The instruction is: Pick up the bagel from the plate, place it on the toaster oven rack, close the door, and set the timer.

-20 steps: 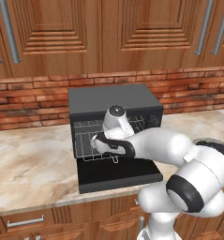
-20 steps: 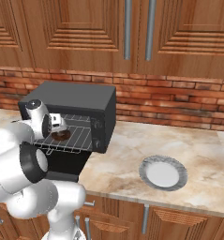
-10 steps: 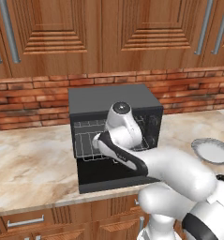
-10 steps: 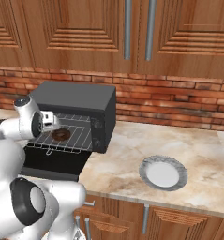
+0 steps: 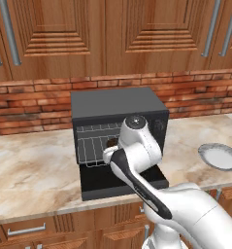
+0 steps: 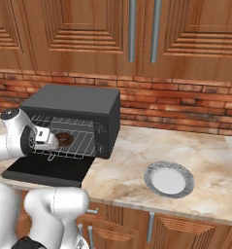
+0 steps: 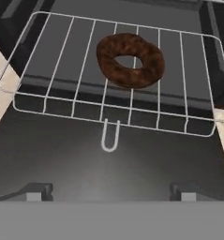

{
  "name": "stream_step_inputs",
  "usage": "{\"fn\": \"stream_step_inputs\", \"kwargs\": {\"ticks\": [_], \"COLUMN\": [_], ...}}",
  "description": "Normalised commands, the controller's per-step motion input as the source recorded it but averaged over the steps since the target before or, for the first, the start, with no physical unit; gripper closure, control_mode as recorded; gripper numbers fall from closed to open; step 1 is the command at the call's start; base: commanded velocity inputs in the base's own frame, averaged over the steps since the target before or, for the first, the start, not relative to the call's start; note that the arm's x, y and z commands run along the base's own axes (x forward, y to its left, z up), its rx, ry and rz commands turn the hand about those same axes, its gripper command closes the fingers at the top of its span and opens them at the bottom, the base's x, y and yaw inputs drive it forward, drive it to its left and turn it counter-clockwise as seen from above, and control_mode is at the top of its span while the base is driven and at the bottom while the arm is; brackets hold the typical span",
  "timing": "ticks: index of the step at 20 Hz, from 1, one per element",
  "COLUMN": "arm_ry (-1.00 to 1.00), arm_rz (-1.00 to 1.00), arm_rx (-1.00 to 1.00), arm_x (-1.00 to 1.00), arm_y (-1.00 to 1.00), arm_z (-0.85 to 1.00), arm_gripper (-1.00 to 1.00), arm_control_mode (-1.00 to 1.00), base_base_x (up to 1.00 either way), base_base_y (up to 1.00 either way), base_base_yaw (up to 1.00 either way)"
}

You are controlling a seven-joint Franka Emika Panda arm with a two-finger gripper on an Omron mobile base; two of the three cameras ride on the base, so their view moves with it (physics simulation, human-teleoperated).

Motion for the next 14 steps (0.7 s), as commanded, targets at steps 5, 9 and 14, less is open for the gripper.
{"fn": "stream_step_inputs", "kwargs": {"ticks": [5,9,14], "arm_ry": [0.00,0.00,0.01], "arm_rz": [-0.29,-0.15,-0.01], "arm_rx": [0.08,0.07,0.06], "arm_x": [-0.48,-0.03,0.04], "arm_y": [-0.29,-0.03,0.00], "arm_z": [0.00,0.00,0.00], "arm_gripper": [-1.00,-1.00,-1.00], "arm_control_mode": [-1.00,-1.00,-1.00], "base_base_x": [0.00,0.00,0.00], "base_base_y": [0.00,0.00,0.00], "base_base_yaw": [0.00,0.00,0.00]}}
